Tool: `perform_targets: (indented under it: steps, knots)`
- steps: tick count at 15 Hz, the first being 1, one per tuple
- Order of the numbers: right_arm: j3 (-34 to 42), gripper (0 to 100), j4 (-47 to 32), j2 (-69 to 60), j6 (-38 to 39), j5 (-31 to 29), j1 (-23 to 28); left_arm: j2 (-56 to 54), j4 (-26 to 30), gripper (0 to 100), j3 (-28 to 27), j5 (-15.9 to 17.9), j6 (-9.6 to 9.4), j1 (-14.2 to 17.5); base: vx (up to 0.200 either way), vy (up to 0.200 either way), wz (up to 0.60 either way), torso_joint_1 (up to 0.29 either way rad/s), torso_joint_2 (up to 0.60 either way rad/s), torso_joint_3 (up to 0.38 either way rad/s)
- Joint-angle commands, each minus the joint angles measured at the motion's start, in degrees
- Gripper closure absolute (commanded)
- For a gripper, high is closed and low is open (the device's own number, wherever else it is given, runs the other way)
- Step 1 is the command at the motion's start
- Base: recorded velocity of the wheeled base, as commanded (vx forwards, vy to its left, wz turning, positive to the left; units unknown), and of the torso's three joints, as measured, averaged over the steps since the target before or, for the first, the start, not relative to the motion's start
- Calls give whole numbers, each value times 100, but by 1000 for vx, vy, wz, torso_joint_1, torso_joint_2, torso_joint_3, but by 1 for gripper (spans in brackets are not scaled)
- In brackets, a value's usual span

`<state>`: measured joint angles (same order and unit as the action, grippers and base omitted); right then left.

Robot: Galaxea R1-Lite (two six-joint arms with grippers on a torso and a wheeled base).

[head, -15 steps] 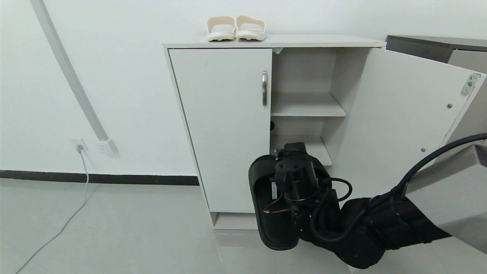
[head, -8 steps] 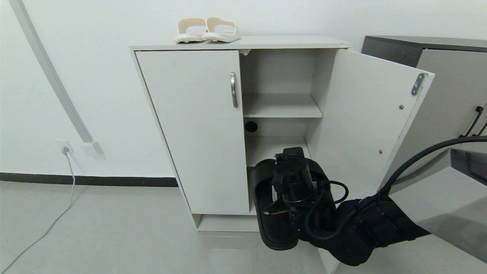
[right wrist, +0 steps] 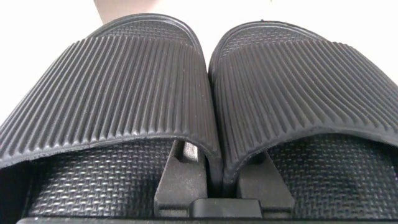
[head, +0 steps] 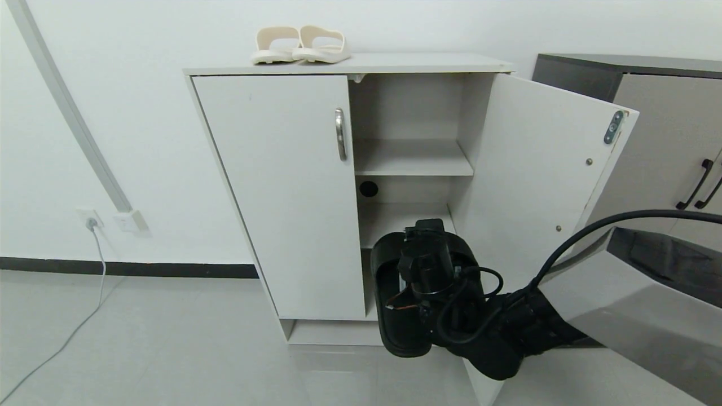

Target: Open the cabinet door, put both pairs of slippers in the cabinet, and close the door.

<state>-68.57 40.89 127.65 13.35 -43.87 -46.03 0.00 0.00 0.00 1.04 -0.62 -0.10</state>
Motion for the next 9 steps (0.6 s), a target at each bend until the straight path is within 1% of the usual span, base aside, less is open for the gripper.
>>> perform_targets:
  steps: [1, 9]
  knots:
    - [-139, 100, -2, 164, 1, -7, 68, 18, 0, 100, 0, 2, 1, 1, 0, 0, 0, 0, 0, 0]
    - [-253, 100, -2, 208, -52, 2, 314, 18, 0, 100, 0, 2, 1, 1, 0, 0, 0, 0, 0, 0]
